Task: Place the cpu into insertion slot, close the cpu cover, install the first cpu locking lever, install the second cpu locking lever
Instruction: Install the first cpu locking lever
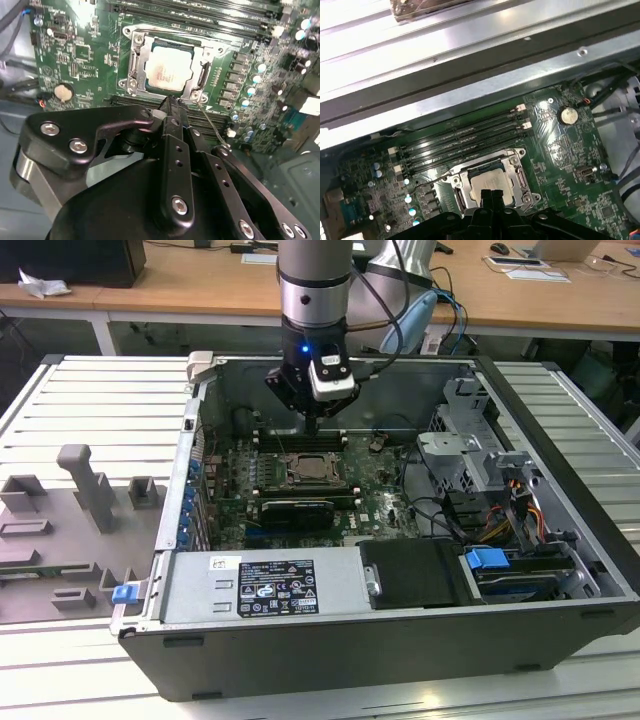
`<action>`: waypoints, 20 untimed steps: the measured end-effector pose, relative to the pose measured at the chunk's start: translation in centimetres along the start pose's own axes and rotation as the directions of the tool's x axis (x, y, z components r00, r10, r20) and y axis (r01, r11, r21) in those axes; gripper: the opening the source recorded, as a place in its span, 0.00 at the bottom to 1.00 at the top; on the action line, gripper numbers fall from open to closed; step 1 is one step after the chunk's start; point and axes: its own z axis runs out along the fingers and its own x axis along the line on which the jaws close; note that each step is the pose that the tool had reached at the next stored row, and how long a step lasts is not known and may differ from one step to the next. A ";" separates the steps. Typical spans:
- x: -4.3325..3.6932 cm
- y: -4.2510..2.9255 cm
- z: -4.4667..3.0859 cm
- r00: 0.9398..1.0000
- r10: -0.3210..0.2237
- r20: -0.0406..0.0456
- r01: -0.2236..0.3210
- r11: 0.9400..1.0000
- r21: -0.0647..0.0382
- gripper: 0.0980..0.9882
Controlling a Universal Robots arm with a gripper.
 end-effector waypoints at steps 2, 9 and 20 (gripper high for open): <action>0.00 0.00 0.03 0.998 -0.061 -0.003 0.061 0.998 -0.002 0.01; 0.01 -0.01 0.12 0.981 -0.192 -0.009 0.192 0.981 -0.007 0.01; 0.03 -0.02 0.30 0.904 -0.427 -0.018 0.427 0.904 -0.017 0.01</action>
